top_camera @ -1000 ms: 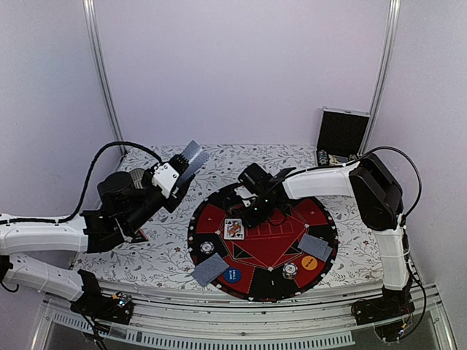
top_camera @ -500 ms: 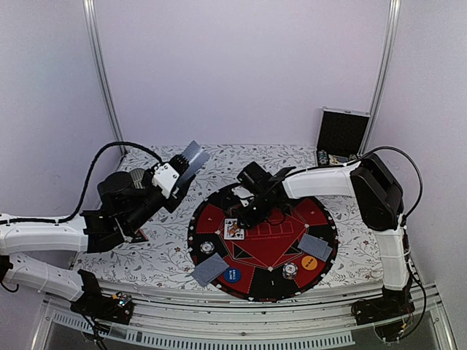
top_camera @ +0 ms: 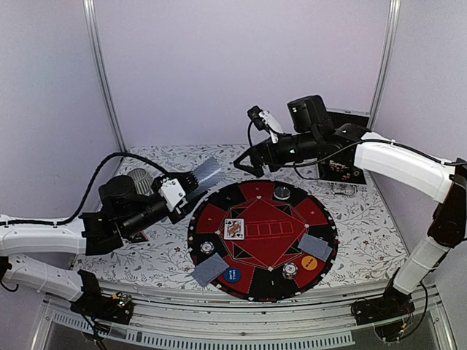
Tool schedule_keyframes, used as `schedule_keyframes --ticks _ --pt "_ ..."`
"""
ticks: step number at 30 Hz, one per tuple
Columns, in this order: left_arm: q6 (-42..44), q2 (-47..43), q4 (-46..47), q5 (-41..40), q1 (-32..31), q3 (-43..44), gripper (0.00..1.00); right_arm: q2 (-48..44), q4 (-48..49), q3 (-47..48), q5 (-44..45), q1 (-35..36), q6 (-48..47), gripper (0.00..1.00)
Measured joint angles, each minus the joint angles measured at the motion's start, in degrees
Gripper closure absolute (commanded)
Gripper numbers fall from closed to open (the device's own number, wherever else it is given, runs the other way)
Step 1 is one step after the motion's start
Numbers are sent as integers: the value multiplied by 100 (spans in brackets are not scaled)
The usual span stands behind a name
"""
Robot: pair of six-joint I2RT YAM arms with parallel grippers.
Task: Distribute texas hold em gaming equipment
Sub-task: Pick up the poker card from the face-down deck piles.
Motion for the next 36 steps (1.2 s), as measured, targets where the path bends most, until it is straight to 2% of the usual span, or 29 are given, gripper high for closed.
schedule_keyframes --ticks 5,10,18,28,32,34,36 --pt "157 -90 -33 341 -94 -72 48 -282 533 -251 -1058 76 -107 1" --pt "284 -92 -57 505 -142 -140 48 -70 726 -297 -1467 422 -179 1" --pt "431 -166 -96 608 -216 -212 49 555 704 -37 -1405 546 -131 1" --pt "470 -177 -140 584 -219 -236 49 402 485 -11 -905 520 -153 3" --pt "468 -190 -136 586 -219 -236 49 262 428 -11 -846 492 -188 9" --pt "468 -190 -136 584 -219 -236 49 245 407 -11 -881 481 -205 18" --pt "466 -190 -138 584 -219 -236 49 245 374 -11 -970 481 -225 33"
